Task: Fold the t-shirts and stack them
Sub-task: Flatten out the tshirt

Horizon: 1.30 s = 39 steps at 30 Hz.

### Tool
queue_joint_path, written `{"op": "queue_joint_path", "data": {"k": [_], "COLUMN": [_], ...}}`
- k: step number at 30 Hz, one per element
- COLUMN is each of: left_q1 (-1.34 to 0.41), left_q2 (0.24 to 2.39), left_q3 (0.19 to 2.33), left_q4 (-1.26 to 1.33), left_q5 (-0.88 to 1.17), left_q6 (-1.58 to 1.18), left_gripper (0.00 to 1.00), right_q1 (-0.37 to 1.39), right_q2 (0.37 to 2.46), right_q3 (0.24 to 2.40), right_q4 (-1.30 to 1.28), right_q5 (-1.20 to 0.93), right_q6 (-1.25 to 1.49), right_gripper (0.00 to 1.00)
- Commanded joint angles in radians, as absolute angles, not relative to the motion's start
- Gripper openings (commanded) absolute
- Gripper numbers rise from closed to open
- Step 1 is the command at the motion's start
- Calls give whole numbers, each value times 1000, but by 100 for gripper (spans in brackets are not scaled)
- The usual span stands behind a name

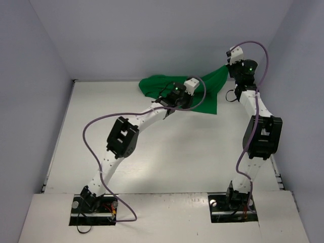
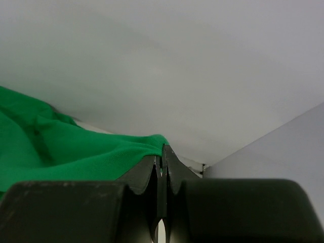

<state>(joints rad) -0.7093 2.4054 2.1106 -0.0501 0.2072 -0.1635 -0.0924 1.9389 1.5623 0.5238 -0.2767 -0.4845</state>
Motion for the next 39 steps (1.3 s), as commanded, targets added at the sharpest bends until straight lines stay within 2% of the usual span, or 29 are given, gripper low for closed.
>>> {"op": "queue_joint_path", "data": {"k": [1,9,17,24,30,32,34,37,39], "left_q1": [-736,-733,-626,-507,-416,-391,-373,-362,-365], "left_q2": [2524,2675,2602,2372,2087,2028,2001,1906,1855], "left_q3": [2381,2452,2366,2101,1619,1571,1553,1518,1497], "left_q4": [-34,-58,-316,-590,-604,-603,-595,-499,-479], "left_q5": [51,-22,31,144,183,194,245,394,522], "left_q6": [-283,-342,-420,-436,-364,-287,-163,-21,74], "left_gripper": [7,5,1,0,0,0,8,39,49], "right_q1": [-94,-91,-69,-23,46,64,83,101,108], "right_q2": [1920,1905,1838,1776,1691,1658,1637,1633,1636], "right_q3": [1608,1596,1550,1531,1463,1426,1389,1355,1353], "right_q4": [586,583,570,517,434,427,422,417,410], "right_q5": [-292,-322,-361,-368,-382,-392,-396,-396,-397], "right_q6": [-410,-373,-406,-444,-470,-495,-514,-520,-515], "right_gripper": [0,0,0,0,0,0,0,0,0]}}
